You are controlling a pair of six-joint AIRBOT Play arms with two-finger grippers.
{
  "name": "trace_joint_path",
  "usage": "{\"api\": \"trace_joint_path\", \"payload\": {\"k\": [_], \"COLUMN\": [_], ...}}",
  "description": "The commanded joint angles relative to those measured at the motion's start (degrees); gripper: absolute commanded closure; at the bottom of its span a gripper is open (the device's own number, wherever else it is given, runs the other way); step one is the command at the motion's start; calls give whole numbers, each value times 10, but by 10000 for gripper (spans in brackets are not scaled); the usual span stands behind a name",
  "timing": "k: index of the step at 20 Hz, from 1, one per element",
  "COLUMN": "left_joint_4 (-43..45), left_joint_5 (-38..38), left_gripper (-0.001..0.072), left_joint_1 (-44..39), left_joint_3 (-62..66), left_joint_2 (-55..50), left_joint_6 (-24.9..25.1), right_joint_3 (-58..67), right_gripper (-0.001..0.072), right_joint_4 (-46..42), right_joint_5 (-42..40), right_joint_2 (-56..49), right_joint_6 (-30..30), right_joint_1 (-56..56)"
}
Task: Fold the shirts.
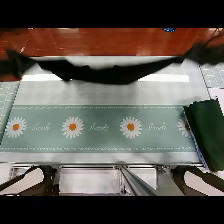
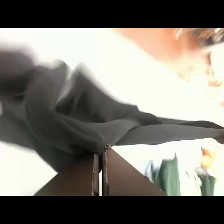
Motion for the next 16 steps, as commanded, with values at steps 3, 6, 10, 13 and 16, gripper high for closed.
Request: {"api": "trace_joint_path", "payload": {"k": [3, 6, 10, 13, 16], "left_joint_4": [-15, 44, 148, 284, 477], "left_joint_5": [20, -13, -42, -42, -52], "left_gripper": [687, 687, 687, 687, 687], "left_joint_1": [27, 71, 78, -5, -148], "left_joint_3": [292, 388, 412, 412, 412], "left_joint_2": [68, 107, 197, 269, 323], "left_joint_6": [-48, -84, -113, -128, -168], "right_joint_3": [276, 283, 282, 282, 282], "right_gripper": [690, 689, 689, 689, 689], "right_joint_4": [-48, -100, -151, -163, -164], "right_joint_5": [76, 78, 92, 122, 156], "right_joint_2": [47, 127, 221, 271, 298], "right_joint_6": [44, 48, 56, 57, 61], "right_joint_1": [-3, -3, -3, -3, -3]}}
